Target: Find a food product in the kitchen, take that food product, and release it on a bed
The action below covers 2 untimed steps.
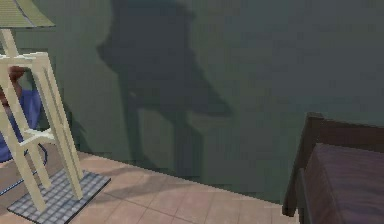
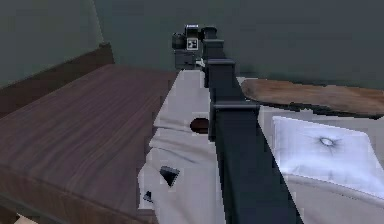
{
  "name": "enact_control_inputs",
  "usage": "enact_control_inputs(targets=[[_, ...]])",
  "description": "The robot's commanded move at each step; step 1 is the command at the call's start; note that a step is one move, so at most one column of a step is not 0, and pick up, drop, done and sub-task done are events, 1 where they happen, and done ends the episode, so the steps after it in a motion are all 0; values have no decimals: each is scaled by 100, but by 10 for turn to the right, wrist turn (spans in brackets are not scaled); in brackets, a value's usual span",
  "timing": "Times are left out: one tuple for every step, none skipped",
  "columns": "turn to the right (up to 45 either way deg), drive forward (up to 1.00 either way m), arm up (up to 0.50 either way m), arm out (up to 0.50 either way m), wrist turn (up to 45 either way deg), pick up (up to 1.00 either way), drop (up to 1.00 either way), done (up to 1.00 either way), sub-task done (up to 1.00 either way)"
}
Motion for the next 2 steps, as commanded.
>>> enact_control_inputs(targets=[[0, 0, 0, -8, 0, 0, 0, 0, 0], [0, 0, 0, 0, 0, 0, 0, 100, 0]])
